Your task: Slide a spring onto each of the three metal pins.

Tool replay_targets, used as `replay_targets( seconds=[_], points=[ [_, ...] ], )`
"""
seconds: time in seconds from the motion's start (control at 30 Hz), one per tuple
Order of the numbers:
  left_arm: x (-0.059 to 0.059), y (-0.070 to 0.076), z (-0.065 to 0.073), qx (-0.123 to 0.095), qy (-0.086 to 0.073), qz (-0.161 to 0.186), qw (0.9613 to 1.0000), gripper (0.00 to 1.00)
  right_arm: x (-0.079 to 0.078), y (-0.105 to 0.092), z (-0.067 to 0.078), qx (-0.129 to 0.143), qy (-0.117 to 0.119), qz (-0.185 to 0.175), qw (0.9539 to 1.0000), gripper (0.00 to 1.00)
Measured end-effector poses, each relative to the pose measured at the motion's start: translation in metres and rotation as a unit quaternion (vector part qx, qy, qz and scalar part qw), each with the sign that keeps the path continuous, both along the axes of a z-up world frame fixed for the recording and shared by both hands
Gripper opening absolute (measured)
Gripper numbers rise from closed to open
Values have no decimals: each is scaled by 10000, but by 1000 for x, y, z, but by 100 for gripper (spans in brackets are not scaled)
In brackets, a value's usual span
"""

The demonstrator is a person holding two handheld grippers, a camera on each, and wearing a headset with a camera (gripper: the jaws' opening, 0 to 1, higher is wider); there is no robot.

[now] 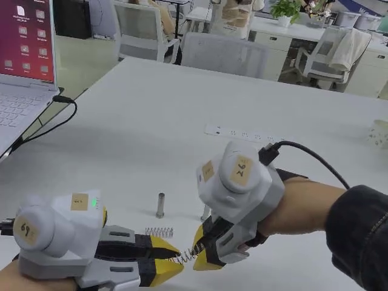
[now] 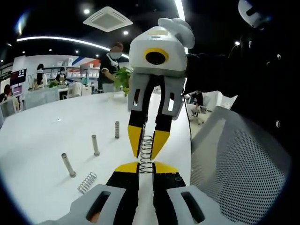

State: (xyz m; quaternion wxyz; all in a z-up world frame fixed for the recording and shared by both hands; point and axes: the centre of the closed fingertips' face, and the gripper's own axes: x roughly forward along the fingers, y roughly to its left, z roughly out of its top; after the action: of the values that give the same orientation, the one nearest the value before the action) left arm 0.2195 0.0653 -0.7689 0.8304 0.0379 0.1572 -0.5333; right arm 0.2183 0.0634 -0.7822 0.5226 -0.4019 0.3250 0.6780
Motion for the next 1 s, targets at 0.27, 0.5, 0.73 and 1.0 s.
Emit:
replay_targets(
  seconds=[0.27,0.5,0.73,1.0],
  points=[
    [-2,-2,-1,59,-3,-47,10000,2,-7,8,8,44,-30,111,9999,9],
    [-4,-3,-2,80,7,-82,9999,2,-11,12,11,53,1,158,9999,9],
    [-4,-4,-1,46,-1,-83,10000,2,-13,14,12,62,7,146,9999,9],
    [-1,-3,-1,25,-21,-44,10000,3,-11,15,12,4,-29,148,9999,8]
  ],
)
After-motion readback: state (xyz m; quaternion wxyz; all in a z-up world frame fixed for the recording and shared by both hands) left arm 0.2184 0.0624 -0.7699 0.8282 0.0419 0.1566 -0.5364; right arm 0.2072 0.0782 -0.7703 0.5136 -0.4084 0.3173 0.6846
